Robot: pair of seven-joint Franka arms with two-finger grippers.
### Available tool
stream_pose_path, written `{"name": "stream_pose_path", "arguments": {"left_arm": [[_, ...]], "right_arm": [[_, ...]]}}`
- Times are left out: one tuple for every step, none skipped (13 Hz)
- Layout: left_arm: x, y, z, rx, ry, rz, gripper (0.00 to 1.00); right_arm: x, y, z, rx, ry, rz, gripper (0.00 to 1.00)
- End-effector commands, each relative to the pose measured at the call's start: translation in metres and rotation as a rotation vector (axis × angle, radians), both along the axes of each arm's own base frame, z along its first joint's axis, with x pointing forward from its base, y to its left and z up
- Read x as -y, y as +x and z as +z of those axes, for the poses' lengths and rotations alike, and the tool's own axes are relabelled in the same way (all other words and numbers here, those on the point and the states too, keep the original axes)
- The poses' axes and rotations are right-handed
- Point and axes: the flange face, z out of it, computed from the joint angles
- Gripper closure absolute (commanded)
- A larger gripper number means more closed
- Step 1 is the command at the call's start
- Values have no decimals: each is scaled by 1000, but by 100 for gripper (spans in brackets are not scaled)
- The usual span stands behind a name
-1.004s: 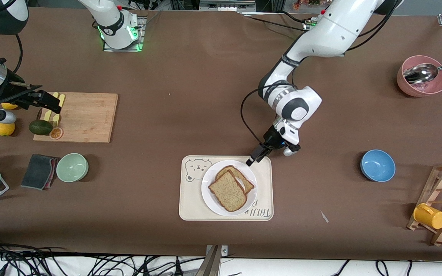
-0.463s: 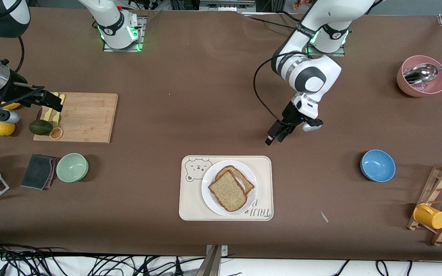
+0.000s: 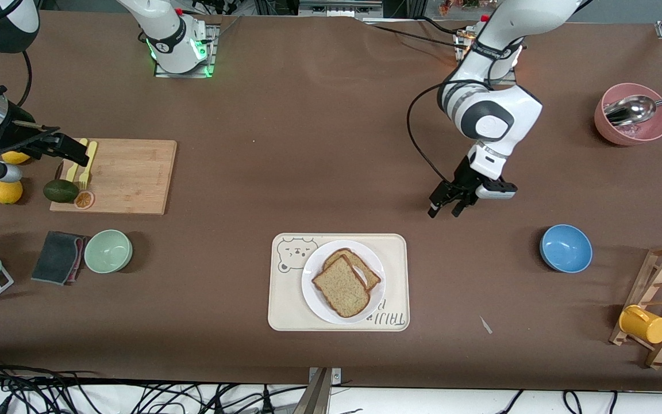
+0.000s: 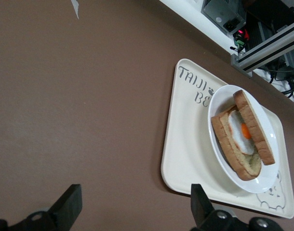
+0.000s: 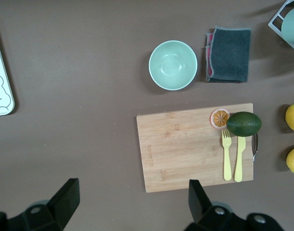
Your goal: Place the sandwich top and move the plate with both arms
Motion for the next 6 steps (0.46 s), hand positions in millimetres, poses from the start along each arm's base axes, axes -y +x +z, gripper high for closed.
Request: {"name": "stream_pose_path", "arguments": {"left_arm": [[-28,2,6,31,86,-86,1],[-50,10,7,42,127,-103,1],[-76,18,6,54,181,-134,1],[-104,27,8,69,231,-161,1],[-124,35,11,82,262,-194,1],[-139,40,13,91,285,-228,1]], "right_arm": [[0,-8,3,12,3,18,0],[1,-8,3,12,3,18,0],[2,-8,5,15,5,22,0],[2,-7,6,18,7,34,0],[2,-8,6,14,7,37,0],[3,-8,6,14,7,36,0]]}}
